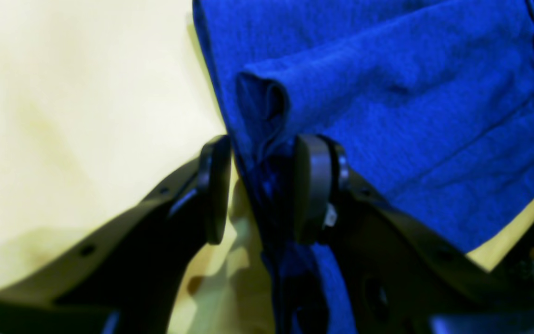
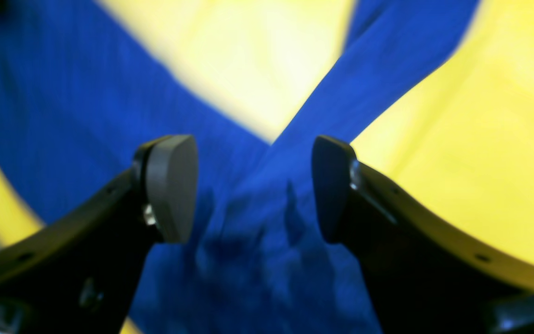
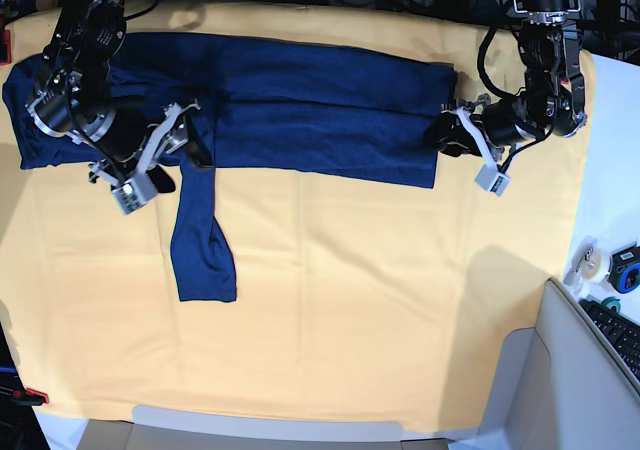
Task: Fold the T-shirt properly
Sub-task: 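Carry the sleeve across the folded shirt toward the left gripper and release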
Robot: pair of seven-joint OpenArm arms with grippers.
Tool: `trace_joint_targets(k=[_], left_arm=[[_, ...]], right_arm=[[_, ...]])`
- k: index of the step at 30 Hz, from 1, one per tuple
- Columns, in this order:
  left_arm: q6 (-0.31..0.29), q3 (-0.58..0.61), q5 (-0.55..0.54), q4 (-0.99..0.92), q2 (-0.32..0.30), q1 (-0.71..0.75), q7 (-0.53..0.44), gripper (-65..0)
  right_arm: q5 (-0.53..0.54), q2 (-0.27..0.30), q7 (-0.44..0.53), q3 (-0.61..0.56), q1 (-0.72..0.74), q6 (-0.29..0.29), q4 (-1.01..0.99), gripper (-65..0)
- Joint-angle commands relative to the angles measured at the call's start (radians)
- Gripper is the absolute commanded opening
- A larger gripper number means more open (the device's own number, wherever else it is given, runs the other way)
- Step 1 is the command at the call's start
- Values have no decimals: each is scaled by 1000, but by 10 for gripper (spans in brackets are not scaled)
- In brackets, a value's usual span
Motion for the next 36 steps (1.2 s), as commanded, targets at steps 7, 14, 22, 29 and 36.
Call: trace_joint_targets(k=[7,14,22,29,36], left_arm=[[-3,-9,-11,15,7,-9,-6,-436],[-3,-2,-11,15,10,-9,-6,-436],[-3,-8,-11,15,10,-9,-6,-436],[-3,-8,-10,15,8,-10,-6,-436],[-3,-8,-10,15,8,-13,-6,-436]], right_arm=[[-54,-212,9,388,250,-116,-310,-264],[-72,-174,129,394,434,-133,-637,-264],[-175,-152,299,394,538,-135,-896,-264],[-267,-160,397,394,549,-250,-937,-264],[-247,-160,402,393,552,-322,-934,-264]])
